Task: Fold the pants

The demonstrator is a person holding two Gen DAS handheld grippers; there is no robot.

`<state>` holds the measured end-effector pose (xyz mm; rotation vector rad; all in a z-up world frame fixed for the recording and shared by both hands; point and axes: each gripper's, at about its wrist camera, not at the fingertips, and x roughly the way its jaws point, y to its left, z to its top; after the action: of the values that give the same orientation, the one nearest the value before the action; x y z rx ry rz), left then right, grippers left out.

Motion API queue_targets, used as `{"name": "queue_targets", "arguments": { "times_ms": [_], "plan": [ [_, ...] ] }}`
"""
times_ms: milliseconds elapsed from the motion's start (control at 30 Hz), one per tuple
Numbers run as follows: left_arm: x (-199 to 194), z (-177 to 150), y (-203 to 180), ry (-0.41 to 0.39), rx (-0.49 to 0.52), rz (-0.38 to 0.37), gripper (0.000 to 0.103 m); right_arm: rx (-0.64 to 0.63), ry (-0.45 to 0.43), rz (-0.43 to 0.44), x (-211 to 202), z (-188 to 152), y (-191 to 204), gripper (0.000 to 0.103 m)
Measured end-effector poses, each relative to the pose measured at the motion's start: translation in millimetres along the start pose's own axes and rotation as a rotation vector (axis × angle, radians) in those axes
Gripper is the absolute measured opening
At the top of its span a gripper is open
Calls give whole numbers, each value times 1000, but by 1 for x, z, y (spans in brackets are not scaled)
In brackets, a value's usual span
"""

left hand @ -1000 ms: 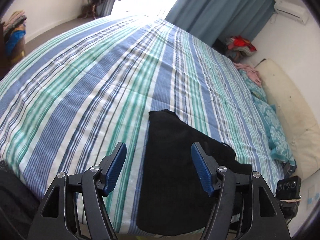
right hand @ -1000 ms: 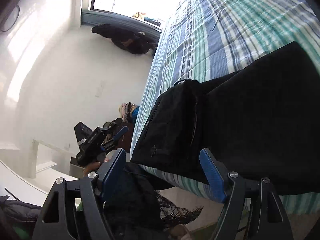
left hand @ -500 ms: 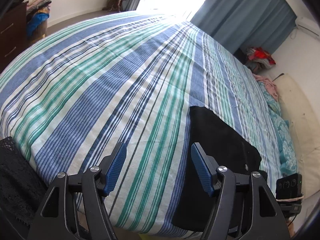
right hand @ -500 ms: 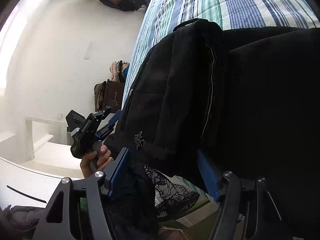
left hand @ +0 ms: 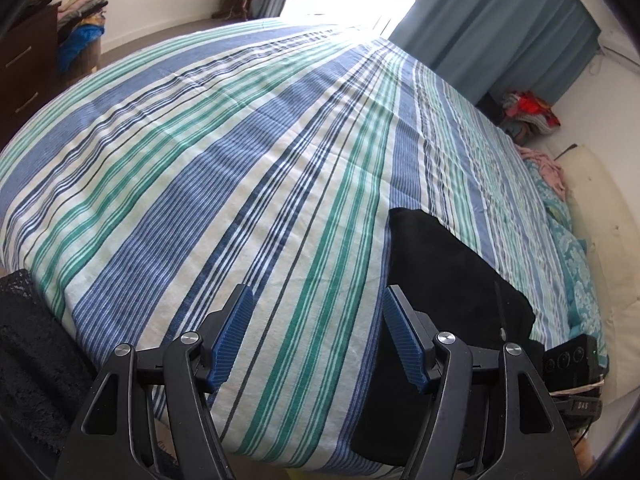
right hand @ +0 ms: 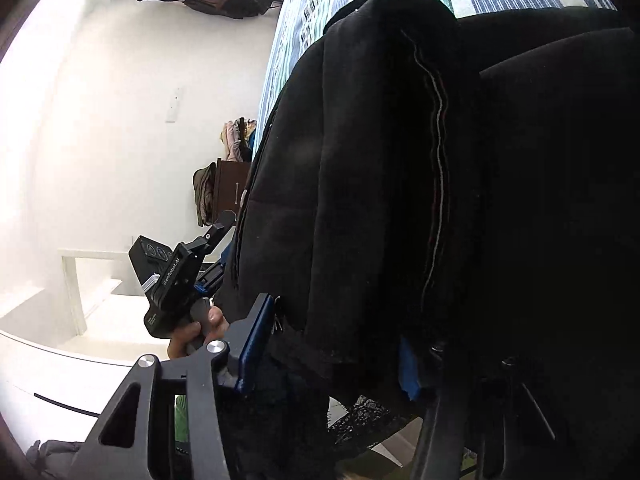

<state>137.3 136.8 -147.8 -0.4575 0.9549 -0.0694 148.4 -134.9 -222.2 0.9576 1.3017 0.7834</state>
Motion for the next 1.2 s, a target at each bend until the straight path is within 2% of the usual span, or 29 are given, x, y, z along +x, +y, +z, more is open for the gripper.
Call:
{"name": "queue_targets", "arguments": {
  "times_ms": [33, 67, 133, 267, 433, 567, 700, 967, 1067, 1200],
  "plan": [
    [0, 0, 1, 0, -2, 2, 69, -7, 0, -13, 0, 1, 2, 34],
    [1, 0, 2, 0, -4, 5, 69, -30, -9, -40, -2, 3, 8, 23],
    [2, 0, 4, 1, -12, 13, 69, -84, -43, -79, -11, 2, 27, 20],
    [1, 2, 9, -1, -37, 6, 69, -189, -116, -87, -47, 2, 76, 18],
    [1, 1, 7, 2, -27, -5, 69, -351, -151, -192, -94, 6, 131, 18],
    [1, 0, 3, 8, -12, -8, 69, -417, -153, -293, -121, 3, 146, 18],
    [2, -2, -1, 16, 3, -14, 69, -412, -170, -362, -151, -10, 132, 18],
    [6, -7, -18, 29, 78, -8, 69, -251, -222, -457, -212, -23, 54, 18],
    [9, -9, -25, 36, 113, -5, 69, -202, -215, -461, -216, -29, 31, 18],
    [7, -15, -40, 36, 191, 7, 69, -139, -179, -515, -201, -31, -6, 19]
  ]
}}
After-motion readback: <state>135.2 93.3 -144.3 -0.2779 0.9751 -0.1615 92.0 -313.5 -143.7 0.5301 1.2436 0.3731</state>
